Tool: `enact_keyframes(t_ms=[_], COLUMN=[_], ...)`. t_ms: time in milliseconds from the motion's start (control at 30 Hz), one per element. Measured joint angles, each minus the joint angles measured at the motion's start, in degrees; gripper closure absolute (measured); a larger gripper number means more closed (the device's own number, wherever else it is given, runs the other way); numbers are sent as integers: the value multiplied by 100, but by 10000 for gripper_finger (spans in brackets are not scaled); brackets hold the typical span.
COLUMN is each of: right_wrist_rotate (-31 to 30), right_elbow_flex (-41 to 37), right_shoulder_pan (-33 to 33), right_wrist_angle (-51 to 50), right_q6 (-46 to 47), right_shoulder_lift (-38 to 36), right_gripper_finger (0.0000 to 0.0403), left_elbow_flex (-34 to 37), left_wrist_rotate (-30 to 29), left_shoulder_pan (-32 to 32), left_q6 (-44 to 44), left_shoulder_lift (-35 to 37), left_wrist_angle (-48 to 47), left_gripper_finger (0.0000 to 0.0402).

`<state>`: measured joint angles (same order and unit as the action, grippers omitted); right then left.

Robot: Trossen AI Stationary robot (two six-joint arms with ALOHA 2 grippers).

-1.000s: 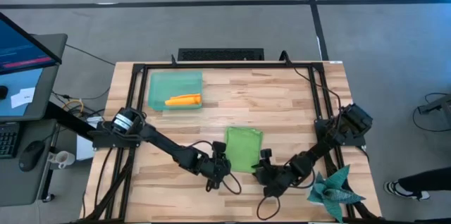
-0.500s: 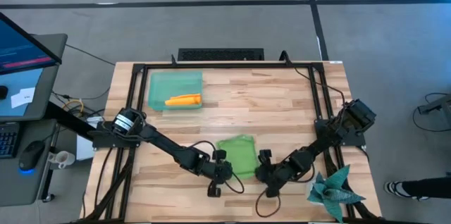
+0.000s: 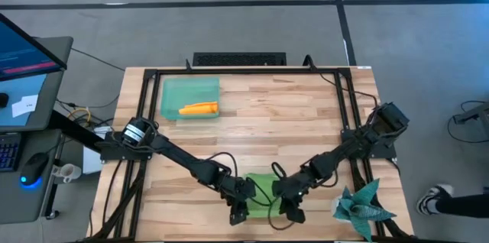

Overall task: Roll microfiber towels into tight, uniform cylinder then place into a basket
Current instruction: Roll the green towel

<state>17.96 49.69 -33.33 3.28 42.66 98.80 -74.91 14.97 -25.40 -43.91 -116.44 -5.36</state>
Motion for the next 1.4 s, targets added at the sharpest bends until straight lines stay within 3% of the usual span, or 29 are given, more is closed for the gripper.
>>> enact_keyframes(t_ms=[167, 400, 667, 1133, 1400], right_wrist_rotate=[-85, -151, -193, -223, -289], right_elbow_flex=[-27, -101, -101, -109, -109], right_shoulder_pan=[276, 549, 558, 523, 519], right_wrist_angle=[-132, -23, -214, -381, -391], right_q6=[354, 811, 839, 660, 634], right_shoulder_lift=[189, 574, 632, 634, 641], right_gripper_finger=[375, 393, 384, 389, 384], left_elbow_flex=[3, 11, 10, 11, 11], left_wrist_rotate=[102, 170, -463, -712, -1606], left_shoulder_pan=[5, 70, 46, 267, 129], left_q6=[-89, -121, 354, 690, 1129], left_shoulder_lift=[0, 2, 3, 4, 312], left_wrist_angle=[-127, -291, -498, -966, -1451], left_gripper_finger=[389, 384, 379, 235, 221])
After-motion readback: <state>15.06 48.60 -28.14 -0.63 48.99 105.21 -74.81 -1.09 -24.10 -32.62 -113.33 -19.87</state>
